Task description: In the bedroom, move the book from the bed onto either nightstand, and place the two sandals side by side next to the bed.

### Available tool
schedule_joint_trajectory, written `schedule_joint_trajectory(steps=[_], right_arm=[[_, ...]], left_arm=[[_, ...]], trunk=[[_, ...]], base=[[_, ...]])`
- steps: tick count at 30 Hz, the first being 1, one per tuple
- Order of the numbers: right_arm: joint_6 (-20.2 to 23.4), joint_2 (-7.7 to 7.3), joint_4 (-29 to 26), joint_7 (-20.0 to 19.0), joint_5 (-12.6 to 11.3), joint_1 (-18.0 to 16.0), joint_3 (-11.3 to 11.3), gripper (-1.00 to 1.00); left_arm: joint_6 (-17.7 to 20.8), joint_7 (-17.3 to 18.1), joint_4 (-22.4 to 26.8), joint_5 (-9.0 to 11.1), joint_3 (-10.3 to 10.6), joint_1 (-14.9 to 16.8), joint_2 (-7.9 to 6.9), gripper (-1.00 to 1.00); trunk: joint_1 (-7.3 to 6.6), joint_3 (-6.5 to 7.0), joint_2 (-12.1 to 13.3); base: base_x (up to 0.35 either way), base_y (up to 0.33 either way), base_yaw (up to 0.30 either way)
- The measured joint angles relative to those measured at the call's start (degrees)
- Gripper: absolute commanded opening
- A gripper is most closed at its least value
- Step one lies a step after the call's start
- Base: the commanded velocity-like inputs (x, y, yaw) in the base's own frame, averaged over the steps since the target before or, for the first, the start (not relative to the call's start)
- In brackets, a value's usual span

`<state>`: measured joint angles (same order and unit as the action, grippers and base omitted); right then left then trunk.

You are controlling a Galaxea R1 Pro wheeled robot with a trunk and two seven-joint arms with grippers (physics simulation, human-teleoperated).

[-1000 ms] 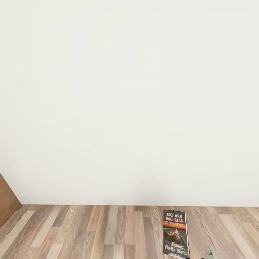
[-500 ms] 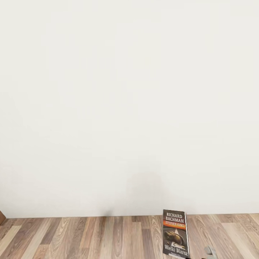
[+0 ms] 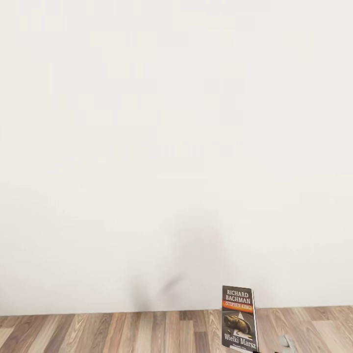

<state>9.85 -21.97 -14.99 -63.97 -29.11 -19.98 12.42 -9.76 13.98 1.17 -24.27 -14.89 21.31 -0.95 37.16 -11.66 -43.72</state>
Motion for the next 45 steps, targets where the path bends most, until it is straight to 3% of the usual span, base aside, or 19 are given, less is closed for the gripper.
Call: schedule_joint_trajectory(steps=[18,33,45], right_arm=[[0.0,-0.02,-0.1,-0.1,0.0,0.0,0.0,-1.0],[0.0,-0.04,-0.1,-0.1,-0.1,0.0,-0.1,-1.0],[0.0,-0.02,-0.1,0.0,-0.1,0.0,-0.1,-1.0]], left_arm=[[0.0,0.0,0.0,0.0,0.0,0.0,0.0,1.0],[0.0,0.0,0.0,0.0,0.0,0.0,0.01,1.0],[0.0,0.0,0.0,0.0,0.0,0.0,0.0,1.0]], trunk=[[0.01,-0.19,0.0],[0.03,-0.19,0.0],[0.02,-0.19,0.0]], base=[[0.308,0.0,-0.088],[0.03,0.0,-0.263],[0.208,0.0,-0.263]])
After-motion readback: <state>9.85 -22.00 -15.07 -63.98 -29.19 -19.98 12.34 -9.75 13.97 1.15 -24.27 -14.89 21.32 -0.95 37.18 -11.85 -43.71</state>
